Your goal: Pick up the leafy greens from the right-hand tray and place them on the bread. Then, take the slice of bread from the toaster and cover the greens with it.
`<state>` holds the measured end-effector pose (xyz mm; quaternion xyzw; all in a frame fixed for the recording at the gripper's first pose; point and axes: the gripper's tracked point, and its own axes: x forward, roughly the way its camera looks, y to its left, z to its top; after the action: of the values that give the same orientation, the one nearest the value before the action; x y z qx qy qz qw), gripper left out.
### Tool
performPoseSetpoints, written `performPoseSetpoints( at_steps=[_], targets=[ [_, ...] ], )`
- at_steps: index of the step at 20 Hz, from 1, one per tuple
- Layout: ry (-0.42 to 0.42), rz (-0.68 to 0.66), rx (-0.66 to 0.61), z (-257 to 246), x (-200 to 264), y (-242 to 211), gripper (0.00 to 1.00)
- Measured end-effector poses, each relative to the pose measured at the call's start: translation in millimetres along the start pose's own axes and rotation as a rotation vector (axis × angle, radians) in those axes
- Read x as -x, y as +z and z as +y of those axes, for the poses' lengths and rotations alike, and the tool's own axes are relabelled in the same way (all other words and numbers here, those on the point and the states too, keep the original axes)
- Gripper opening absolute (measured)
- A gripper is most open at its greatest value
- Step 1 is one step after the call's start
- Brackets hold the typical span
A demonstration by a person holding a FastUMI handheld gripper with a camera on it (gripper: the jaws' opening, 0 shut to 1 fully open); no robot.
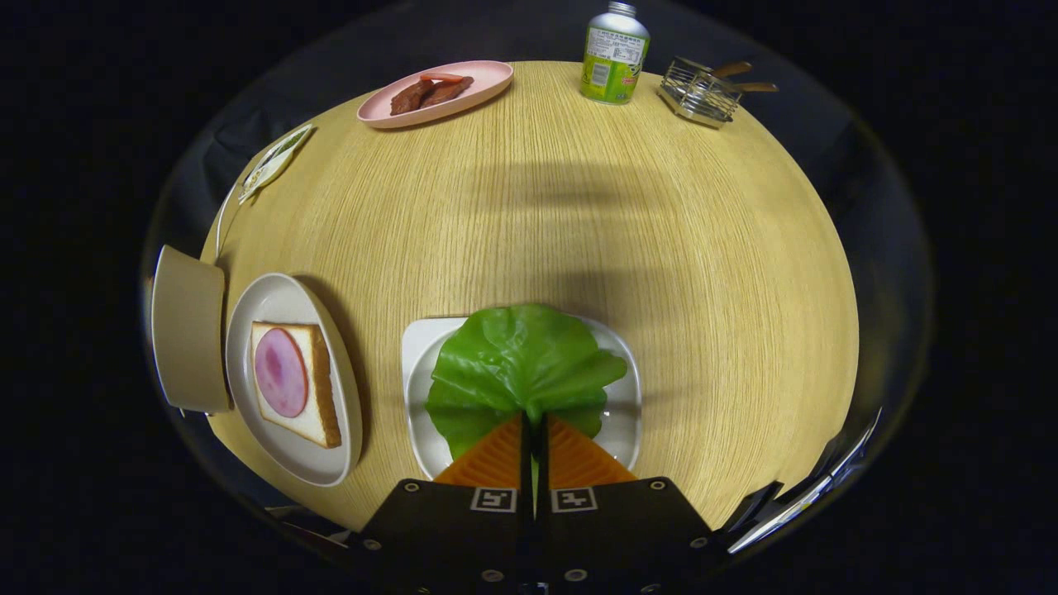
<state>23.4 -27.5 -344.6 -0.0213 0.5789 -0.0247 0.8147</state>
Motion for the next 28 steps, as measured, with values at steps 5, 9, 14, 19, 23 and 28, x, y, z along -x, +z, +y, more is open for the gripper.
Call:
performPoseSetpoints(
  at_steps=[5,9,14,19,23,28],
  targets=[
    [0.004,-0.042,-0.011,-2,22,9,0.01],
    [0.017,-0.085,-0.015,2,48,15,0.01],
    [0.041,-0.135,0.02,28,80,22,0.01],
    [0.093,-0.171,0.069,73,102,26,0.01],
    [0.142,-0.184,0.11,114,109,28,0.01],
    [0.191,-0.178,0.161,161,106,26,0.01]
  ],
)
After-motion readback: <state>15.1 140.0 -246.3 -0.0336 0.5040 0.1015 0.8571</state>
